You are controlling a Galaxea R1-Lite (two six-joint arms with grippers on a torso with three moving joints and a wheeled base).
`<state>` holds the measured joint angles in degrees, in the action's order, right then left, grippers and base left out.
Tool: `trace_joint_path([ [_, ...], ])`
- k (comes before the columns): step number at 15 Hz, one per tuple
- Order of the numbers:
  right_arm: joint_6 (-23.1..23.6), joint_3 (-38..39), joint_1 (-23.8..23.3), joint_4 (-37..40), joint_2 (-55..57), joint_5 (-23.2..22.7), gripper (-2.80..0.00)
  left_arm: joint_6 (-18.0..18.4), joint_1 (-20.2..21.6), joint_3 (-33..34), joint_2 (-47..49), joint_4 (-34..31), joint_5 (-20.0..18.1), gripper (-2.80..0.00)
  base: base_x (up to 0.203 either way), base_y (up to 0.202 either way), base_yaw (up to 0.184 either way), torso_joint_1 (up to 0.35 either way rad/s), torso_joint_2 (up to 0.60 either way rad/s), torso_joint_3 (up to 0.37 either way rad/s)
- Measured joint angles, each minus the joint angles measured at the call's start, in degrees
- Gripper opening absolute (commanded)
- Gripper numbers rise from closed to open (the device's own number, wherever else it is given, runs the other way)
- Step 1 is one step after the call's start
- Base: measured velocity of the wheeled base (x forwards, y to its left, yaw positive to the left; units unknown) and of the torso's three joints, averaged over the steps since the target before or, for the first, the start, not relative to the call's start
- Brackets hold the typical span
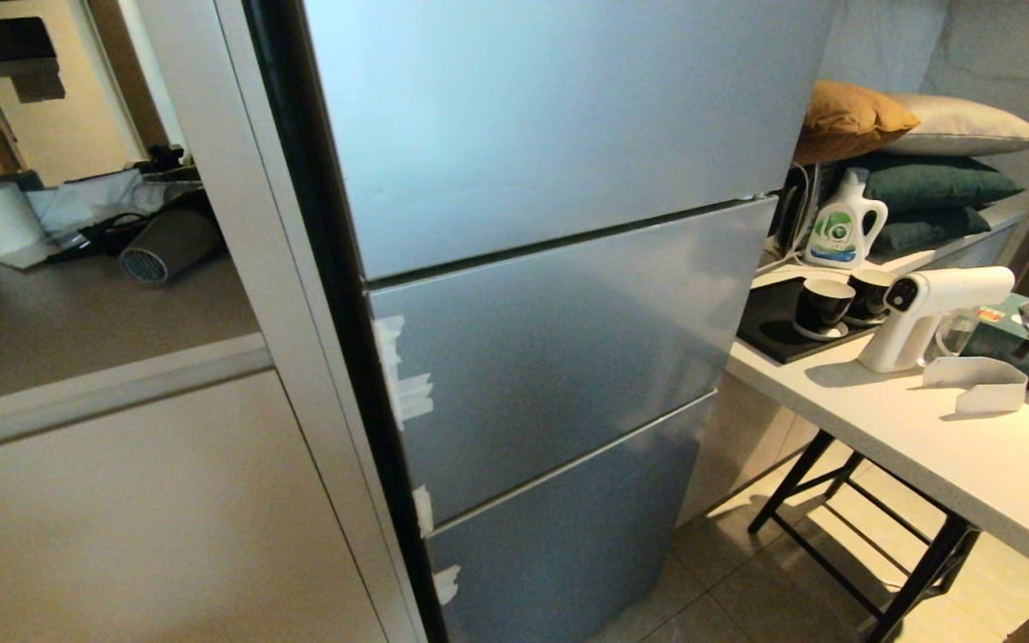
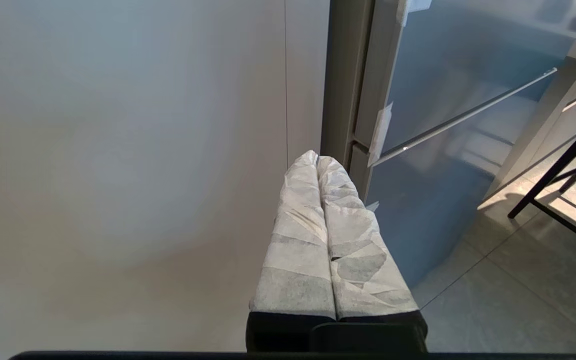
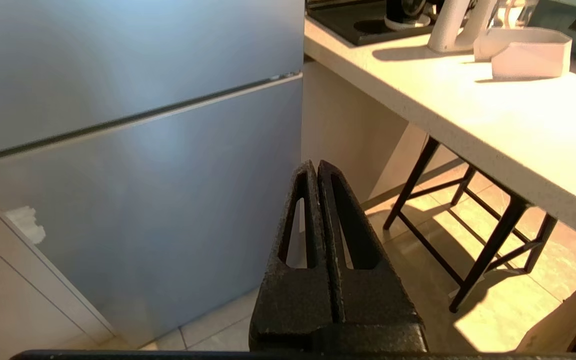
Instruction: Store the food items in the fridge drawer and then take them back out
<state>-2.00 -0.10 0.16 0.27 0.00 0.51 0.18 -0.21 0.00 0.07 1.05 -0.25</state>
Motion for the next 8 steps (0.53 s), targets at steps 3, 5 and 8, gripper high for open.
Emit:
trace_joint_path([
  [3, 0.00, 0.00, 0.00, 0.00, 0.00, 0.00, -2.80, 0.00, 0.05, 0.00, 0.00, 0.00, -0.02, -2.80, 0.000, 0.000, 0.000, -0.135, 0.33, 0.198],
  [5, -0.01, 0.00, 0.00, 0.00, 0.00, -0.05, -2.80, 0.00, 0.05, 0.00, 0.00, -0.04, 0.00, -2.80, 0.000, 0.000, 0.000, -0.133, 0.34, 0.195],
  [8, -0.01, 0.00, 0.00, -0.01, 0.00, -0.05, -2.80, 0.00, 0.02, 0.00, 0.00, 0.00, -0.02, -2.80, 0.000, 0.000, 0.000, -0.141, 0.36, 0.222],
])
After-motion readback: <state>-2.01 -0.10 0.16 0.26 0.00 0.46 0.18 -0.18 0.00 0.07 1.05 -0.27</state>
